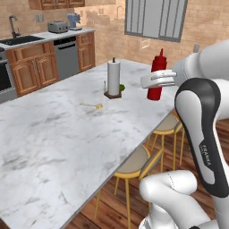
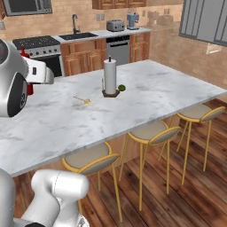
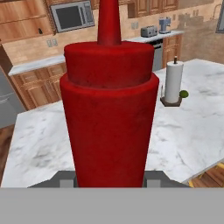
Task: Move the ketchup and shaker from the cabinet to the dining counter.
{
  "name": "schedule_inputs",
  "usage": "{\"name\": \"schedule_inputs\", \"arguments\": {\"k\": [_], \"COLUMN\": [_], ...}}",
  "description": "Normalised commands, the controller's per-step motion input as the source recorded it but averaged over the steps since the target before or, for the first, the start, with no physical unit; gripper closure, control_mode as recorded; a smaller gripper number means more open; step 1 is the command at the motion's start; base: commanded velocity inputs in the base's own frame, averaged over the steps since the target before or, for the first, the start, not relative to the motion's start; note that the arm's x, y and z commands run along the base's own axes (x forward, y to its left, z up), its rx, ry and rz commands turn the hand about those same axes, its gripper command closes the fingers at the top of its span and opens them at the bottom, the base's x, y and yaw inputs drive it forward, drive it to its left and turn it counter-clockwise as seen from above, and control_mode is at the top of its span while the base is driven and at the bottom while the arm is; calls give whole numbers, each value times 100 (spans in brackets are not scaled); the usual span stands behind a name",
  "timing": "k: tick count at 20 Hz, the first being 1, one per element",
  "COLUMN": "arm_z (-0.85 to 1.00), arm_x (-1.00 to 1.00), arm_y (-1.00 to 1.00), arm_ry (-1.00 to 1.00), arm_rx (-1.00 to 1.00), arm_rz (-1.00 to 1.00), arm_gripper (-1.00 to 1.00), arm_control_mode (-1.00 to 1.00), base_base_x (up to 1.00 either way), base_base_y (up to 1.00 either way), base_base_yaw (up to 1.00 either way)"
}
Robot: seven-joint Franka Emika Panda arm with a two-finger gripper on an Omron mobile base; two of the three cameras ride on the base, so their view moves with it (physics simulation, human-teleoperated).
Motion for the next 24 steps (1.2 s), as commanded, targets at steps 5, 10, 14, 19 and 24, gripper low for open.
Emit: {"name": "schedule_inputs", "arguments": {"k": [5, 10, 14, 19, 24], "arm_z": [0, 0, 0, 0, 0], "arm_x": [0, 0, 0, 0, 0], "arm_y": [0, 0, 0, 0, 0], "arm_ry": [0, 0, 0, 0, 0], "arm_rx": [0, 0, 0, 0, 0], "arm_rz": [0, 0, 0, 0, 0], "arm_gripper": [100, 100, 100, 100, 100], "arm_control_mode": [100, 100, 100, 100, 100], "base_base_x": [6, 0, 0, 0, 0], "base_base_y": [0, 0, 0, 0, -1], "base_base_yaw": [0, 0, 0, 0, 0]}}
